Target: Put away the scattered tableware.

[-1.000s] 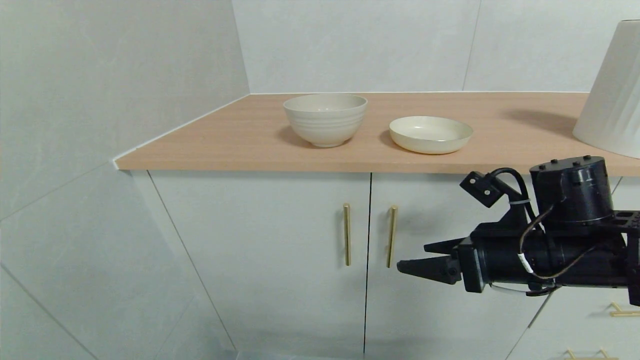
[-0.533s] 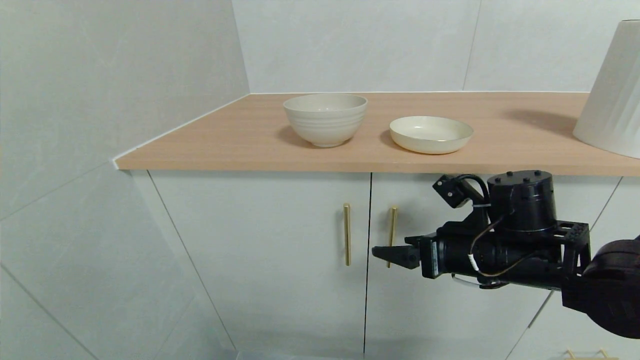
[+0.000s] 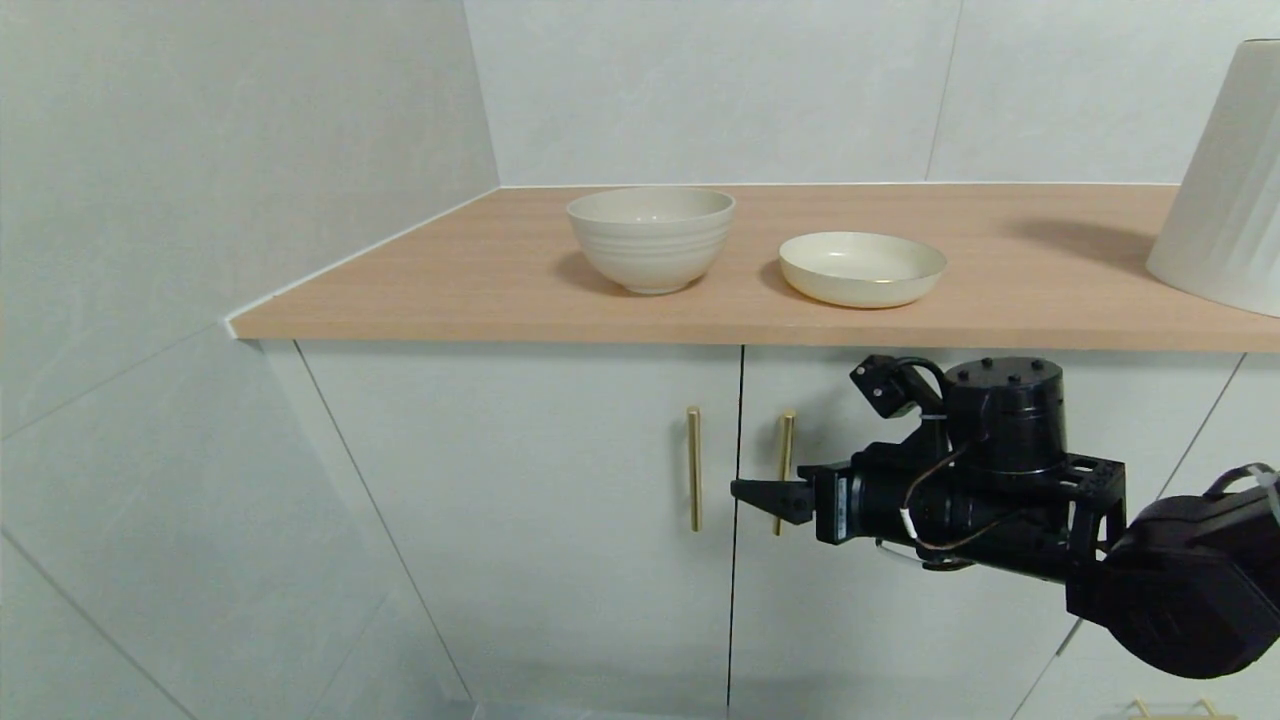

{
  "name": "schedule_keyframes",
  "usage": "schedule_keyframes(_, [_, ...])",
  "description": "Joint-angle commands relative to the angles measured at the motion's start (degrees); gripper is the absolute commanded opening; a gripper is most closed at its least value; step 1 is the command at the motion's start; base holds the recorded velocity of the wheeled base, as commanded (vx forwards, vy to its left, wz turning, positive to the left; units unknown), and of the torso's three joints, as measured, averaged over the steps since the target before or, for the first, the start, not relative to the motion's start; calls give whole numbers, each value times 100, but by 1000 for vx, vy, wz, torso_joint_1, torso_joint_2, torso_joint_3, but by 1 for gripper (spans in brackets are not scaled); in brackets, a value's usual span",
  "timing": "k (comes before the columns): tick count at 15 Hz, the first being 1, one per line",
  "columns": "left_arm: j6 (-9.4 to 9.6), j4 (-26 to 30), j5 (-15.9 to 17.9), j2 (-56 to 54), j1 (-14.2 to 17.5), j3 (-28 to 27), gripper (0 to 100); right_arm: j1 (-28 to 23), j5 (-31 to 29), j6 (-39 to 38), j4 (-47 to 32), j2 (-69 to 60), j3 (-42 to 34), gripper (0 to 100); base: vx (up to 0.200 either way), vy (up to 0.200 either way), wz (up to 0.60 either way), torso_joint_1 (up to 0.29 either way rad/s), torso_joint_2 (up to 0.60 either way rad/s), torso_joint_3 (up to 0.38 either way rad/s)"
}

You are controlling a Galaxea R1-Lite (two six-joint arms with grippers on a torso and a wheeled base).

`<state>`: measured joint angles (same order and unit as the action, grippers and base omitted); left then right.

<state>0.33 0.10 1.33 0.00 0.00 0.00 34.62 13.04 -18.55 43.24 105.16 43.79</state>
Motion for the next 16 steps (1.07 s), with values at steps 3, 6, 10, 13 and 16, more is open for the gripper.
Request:
schedule_keyframes(3, [2,-1,-1,0,0,0,100,10,-4,-166,528,392,-19,100,0,0,0,0,0,0])
schedule_keyframes(6, [2,-1,-1,0,0,0,100,10,5,-324,738,436,-28,100,0,0,0,0,0,0])
schedule_keyframes(10, [2,-1,-1,0,0,0,100,133,23,-509,905,418,-90,100,0,0,0,0,0,0])
schedule_keyframes(13, [2,-1,-1,0,0,0,100,194,49,-597,905,392,-125,100,0,0,0,0,0,0])
schedule_keyframes(16, [2,-1,-1,0,0,0,100,194,111,-588,905,330,-178,100,0,0,0,0,0,0])
